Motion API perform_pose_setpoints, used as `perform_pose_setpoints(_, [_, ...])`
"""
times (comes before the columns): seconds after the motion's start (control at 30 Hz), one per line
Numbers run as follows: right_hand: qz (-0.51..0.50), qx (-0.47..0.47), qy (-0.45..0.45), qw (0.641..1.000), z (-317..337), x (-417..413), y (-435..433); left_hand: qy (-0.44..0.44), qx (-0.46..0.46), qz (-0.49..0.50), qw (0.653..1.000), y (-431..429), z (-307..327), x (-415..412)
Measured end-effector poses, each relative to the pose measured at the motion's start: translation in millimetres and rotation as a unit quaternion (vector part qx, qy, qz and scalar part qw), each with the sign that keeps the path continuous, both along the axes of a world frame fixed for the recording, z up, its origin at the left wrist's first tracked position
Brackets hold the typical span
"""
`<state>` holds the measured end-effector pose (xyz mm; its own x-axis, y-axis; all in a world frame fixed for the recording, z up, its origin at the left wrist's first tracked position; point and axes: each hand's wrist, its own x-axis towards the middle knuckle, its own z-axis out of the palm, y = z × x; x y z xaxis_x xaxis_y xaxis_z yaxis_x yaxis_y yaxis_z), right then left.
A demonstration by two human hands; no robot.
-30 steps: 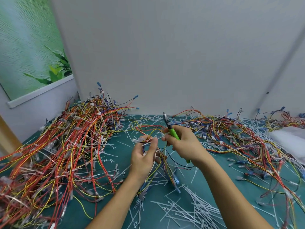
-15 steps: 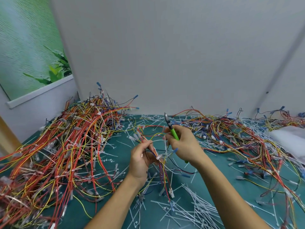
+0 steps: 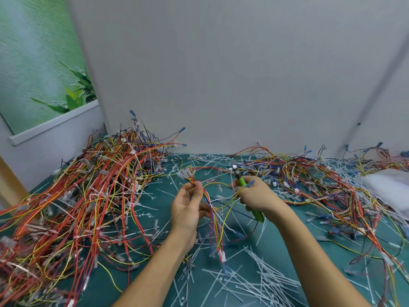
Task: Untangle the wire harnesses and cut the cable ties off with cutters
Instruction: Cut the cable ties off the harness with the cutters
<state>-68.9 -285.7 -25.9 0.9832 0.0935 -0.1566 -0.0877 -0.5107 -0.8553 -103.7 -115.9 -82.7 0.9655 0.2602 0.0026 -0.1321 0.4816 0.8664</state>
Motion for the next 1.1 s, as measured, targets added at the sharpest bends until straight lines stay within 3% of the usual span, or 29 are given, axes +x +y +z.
perform_pose_setpoints(0.13, [0.03, -0.145, -0.113, 0.982, 7, -5, 1, 0.003, 0.048, 0.028, 0.998, 2, -1, 1])
perform_pose_setpoints(0.27, [0.014, -0.014, -0.233, 0.972, 21, -15, 8, 0.005, 0.071, 0.046, 0.996, -1, -2, 2])
perform_pose_setpoints(0.33, [0.082, 0.033, -0.218, 0.972, 26, -21, 9, 0.004, 0.095, 0.044, 0.994, -2, -3, 2])
perform_pose_setpoints(0.43, [0.143, 0.01, -0.19, 0.971, 21, -25, 15, 0.01, 0.11, 0.039, 0.993, -2, -8, 3])
perform_pose_setpoints(0.7, [0.093, -0.029, -0.236, 0.967, 6, -17, 21, -0.023, 0.119, 0.004, 0.993, -3, -6, 0])
perform_pose_setpoints(0.87, [0.06, 0.047, -0.205, 0.976, 5, -15, 21, -0.042, 0.135, -0.022, 0.99, -5, -6, -1])
perform_pose_setpoints(1.1, [0.047, 0.036, -0.222, 0.973, 0, -14, 23, -0.04, 0.126, -0.13, 0.983, -3, -7, -5])
